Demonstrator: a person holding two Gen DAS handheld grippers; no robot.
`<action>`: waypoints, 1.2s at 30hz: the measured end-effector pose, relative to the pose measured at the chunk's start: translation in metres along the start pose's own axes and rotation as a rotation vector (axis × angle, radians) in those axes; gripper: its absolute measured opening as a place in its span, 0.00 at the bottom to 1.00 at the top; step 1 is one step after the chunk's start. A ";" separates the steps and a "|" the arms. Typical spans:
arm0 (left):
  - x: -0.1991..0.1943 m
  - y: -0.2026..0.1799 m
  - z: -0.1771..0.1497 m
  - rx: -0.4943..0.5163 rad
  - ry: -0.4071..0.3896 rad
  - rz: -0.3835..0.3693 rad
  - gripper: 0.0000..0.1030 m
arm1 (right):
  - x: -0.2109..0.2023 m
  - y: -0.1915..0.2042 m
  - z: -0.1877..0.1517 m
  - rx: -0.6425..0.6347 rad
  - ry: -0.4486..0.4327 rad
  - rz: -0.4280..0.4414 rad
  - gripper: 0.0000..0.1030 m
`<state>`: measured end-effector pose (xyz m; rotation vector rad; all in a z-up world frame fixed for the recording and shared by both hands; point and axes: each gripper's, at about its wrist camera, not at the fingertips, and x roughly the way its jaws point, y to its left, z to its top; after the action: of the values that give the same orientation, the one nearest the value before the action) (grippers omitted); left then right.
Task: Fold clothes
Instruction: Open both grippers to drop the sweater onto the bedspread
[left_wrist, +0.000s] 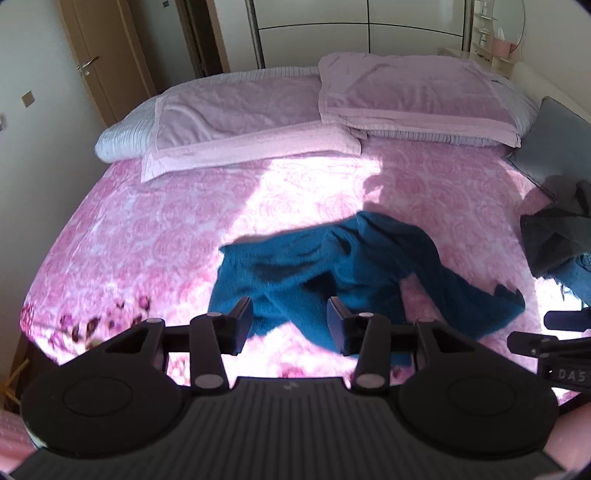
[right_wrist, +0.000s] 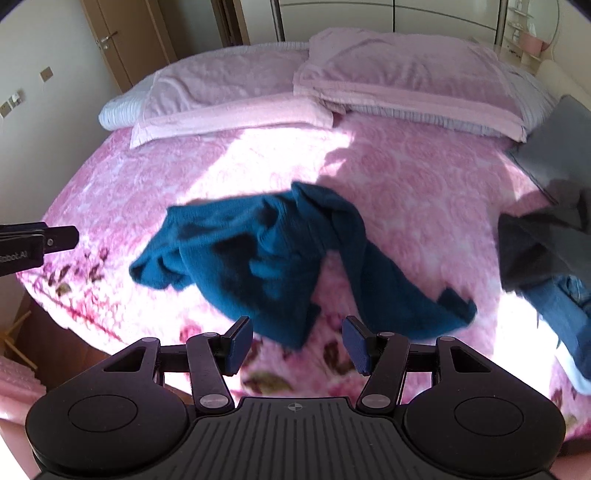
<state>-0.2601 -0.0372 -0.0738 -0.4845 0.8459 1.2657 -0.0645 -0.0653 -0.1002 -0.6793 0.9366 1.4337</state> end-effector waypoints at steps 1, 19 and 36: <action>-0.004 -0.003 -0.006 0.000 0.002 -0.001 0.39 | -0.002 0.000 -0.007 0.000 0.005 0.001 0.56; -0.008 0.011 -0.020 -0.004 0.000 -0.008 0.40 | -0.022 0.014 -0.021 -0.043 -0.050 -0.020 0.56; 0.107 0.083 0.054 0.115 0.044 -0.091 0.42 | 0.065 0.033 0.051 0.118 -0.007 -0.106 0.56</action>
<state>-0.3171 0.0910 -0.1130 -0.4555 0.9184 1.1200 -0.0969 0.0137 -0.1252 -0.6267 0.9584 1.2763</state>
